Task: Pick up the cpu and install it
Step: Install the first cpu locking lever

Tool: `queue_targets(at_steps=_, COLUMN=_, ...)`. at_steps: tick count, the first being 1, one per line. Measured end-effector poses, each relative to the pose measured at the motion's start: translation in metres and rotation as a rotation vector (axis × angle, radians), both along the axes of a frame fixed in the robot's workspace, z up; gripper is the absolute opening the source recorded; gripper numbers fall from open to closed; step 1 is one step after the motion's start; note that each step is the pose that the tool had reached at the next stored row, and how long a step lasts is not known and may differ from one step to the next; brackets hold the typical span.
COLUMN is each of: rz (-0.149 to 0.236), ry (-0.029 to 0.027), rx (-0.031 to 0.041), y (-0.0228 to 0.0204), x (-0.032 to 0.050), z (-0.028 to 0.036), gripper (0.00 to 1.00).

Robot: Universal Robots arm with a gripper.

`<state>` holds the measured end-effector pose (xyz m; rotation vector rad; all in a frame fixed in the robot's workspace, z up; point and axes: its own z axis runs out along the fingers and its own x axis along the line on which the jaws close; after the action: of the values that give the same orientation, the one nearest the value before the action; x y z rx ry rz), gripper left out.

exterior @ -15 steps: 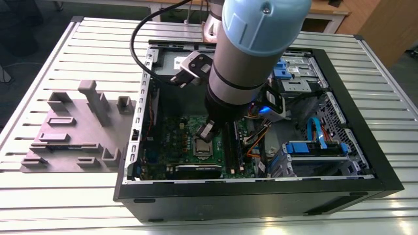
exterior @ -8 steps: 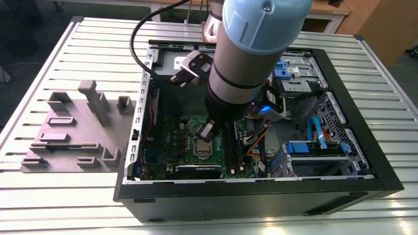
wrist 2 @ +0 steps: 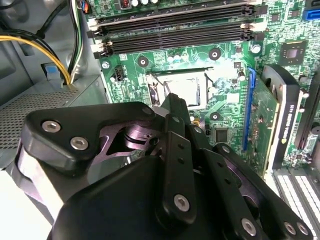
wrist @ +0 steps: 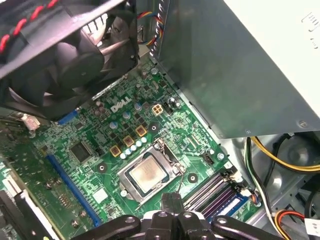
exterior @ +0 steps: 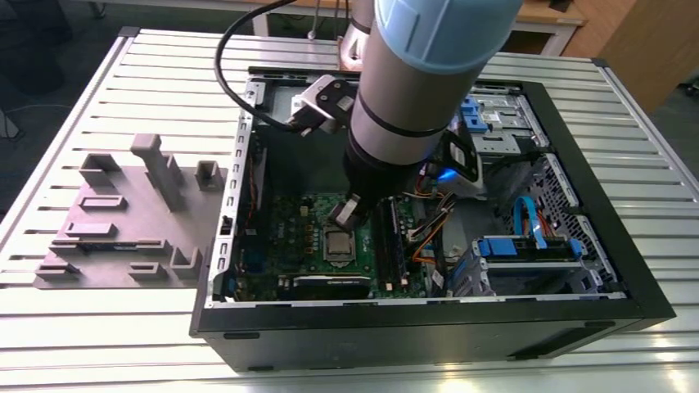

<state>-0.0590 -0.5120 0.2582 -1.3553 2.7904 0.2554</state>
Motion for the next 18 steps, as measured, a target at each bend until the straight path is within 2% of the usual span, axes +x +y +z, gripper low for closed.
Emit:
queue_targets(at_steps=3, rz=-0.001, ry=-0.0002, rx=0.0000, y=0.0010, x=0.0000, z=0.0012, gripper=0.10)
queue_targets(at_steps=7, rz=-0.002, ry=0.0000, rx=-0.0004, y=0.0077, x=0.0000, z=0.0009, gripper=0.10)
queue_targets(at_steps=13, rz=-0.045, ry=0.0000, rx=-0.0004, y=0.0106, x=-0.0001, z=-0.0062, gripper=0.10)
queue_targets(at_steps=18, rz=-0.067, ry=-0.0001, rx=-0.0003, y=0.0146, x=-0.0009, z=-0.0116, gripper=0.10)
